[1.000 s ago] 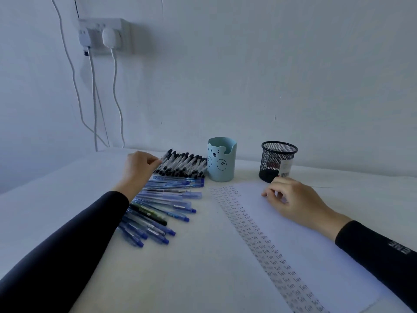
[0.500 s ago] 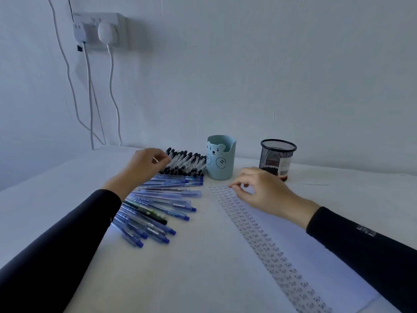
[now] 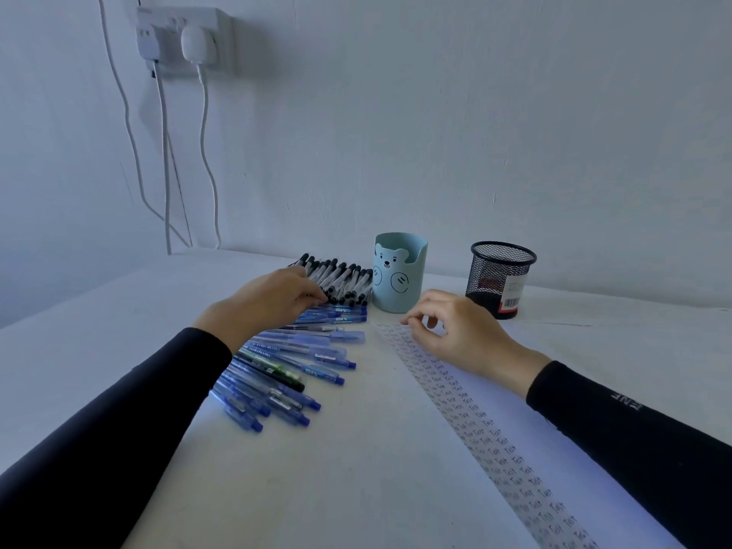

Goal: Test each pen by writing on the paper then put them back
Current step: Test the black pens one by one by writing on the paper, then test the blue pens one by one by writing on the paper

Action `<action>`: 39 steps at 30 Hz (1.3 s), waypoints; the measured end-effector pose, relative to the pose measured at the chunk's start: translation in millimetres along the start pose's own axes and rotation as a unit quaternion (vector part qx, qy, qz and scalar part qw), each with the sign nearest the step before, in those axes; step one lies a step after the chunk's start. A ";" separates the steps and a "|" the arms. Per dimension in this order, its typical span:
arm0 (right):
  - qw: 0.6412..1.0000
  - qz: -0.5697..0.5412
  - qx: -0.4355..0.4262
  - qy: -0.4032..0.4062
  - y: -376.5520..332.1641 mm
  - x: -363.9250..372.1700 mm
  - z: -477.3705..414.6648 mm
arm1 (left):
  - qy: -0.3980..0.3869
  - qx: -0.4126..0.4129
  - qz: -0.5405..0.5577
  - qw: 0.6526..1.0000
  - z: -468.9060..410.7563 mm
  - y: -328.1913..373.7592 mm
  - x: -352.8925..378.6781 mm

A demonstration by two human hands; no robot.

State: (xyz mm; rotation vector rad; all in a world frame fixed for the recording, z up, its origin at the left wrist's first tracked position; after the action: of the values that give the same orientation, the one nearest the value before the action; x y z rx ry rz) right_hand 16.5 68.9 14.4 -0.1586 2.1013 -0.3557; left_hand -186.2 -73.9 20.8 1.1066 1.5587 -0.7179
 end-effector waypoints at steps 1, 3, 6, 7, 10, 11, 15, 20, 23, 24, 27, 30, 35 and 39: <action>1.000 0.001 -0.002 -0.005 -0.2 1.4 0.3 | -0.003 0.001 -0.005 1.000 0.0 0.8 0.4; 1.000 0.004 -0.007 -0.016 -1.9 4.3 1.3 | -0.010 -0.001 -0.007 1.000 -0.4 1.5 1.0; 1.000 0.002 -0.011 -0.025 -3.8 5.8 2.4 | -0.017 0.001 -0.003 1.000 -0.9 0.7 0.7; 1.000 0.002 -0.012 -0.027 -4.2 5.6 2.6 | -0.017 0.004 0.003 1.000 -0.9 0.3 -0.2; 0.999 -0.005 -0.012 -0.029 -3.7 4.8 2.8 | -0.007 0.007 0.033 0.999 0.2 -2.7 -4.5; 1.000 -0.006 -0.011 -0.029 -3.2 4.8 2.9 | 0.002 0.006 0.040 0.999 0.7 -3.7 -6.1; 0.999 -0.009 -0.009 -0.033 -2.7 6.2 2.5 | 0.013 0.003 0.019 1.000 0.7 -1.0 -5.1; 1.000 -0.008 -0.007 -0.015 -0.8 2.6 0.9 | -0.004 -0.007 -0.011 1.000 -2.5 2.7 -0.8; 1.000 -0.020 -0.001 -0.003 3.7 -1.6 -0.9 | -0.036 -0.003 -0.009 0.999 -2.6 2.5 -0.1; 1.000 -0.024 0.001 0.000 6.0 -3.4 -1.8 | -0.039 0.002 -0.009 0.999 -1.7 3.2 -1.5; 0.999 -0.037 0.019 0.011 15.6 -9.2 -5.4 | -0.004 0.009 0.005 1.000 1.2 5.4 -15.2; 0.997 -0.058 0.042 0.032 26.1 -19.0 -9.6 | 0.065 0.025 0.042 0.997 4.7 21.9 -33.1; 0.990 -0.073 0.124 0.007 43.2 -46.6 -11.2 | 0.058 0.127 0.074 0.987 13.6 107.9 -11.3; 0.982 -0.093 0.159 -0.049 42.1 -55.7 -3.8 | 0.061 0.139 0.086 0.985 14.9 136.3 12.9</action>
State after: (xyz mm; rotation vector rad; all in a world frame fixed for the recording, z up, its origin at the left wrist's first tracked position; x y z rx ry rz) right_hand 43.9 123.7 48.2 -0.1803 1.9081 -0.7739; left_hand -55.8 -29.6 17.0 1.4969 1.4717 -0.7771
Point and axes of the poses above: each hand's wrist, its own z-axis away from the middle knuckle, its own x-axis out of the palm, y = z × x, the point moved 6 cm from there along -z, towards the middle knuckle, and after that the axes turned 2 degrees about -z, right-handed, at the moved point
